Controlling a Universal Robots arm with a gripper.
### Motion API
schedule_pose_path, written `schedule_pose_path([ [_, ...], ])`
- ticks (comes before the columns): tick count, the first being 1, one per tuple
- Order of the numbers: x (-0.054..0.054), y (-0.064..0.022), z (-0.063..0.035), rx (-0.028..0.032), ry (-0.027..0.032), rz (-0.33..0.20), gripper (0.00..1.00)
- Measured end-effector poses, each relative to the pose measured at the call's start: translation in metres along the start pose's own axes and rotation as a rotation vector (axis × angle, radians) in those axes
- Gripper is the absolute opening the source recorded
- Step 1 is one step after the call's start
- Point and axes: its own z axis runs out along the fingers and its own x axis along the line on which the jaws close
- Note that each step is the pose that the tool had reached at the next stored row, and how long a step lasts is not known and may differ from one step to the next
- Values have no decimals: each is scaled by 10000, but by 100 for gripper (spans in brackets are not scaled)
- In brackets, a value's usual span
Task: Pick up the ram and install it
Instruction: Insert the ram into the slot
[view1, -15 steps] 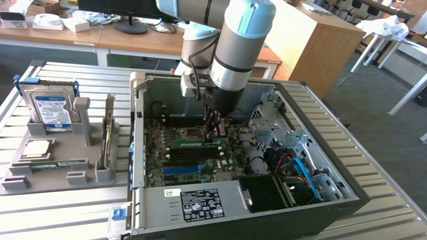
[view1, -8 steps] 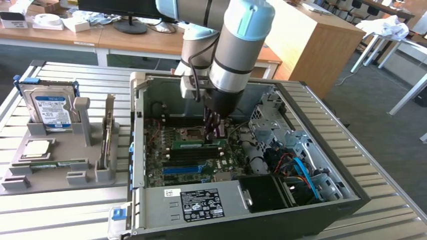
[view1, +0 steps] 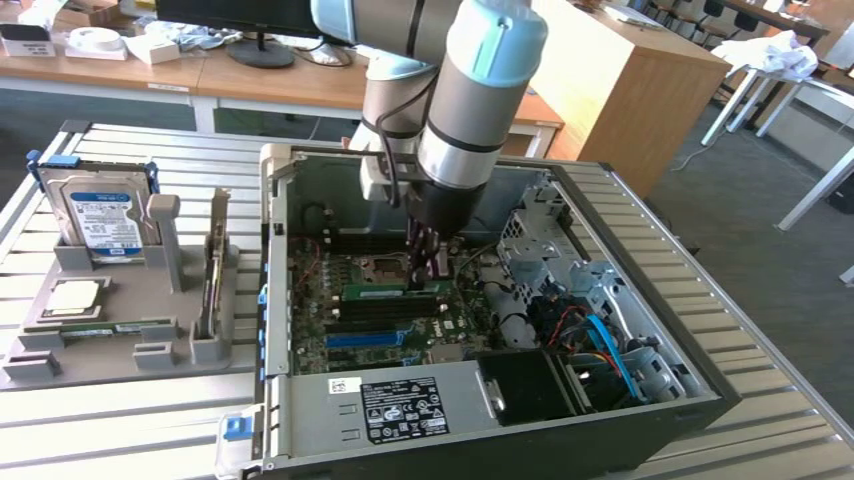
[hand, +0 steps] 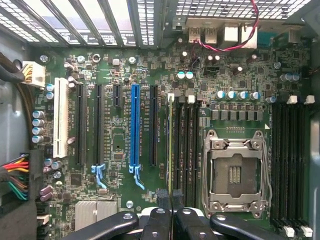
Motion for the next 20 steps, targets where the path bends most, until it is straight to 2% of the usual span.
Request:
schedule_pose_path([
  [20,1,-26,8,0,1,1,11],
])
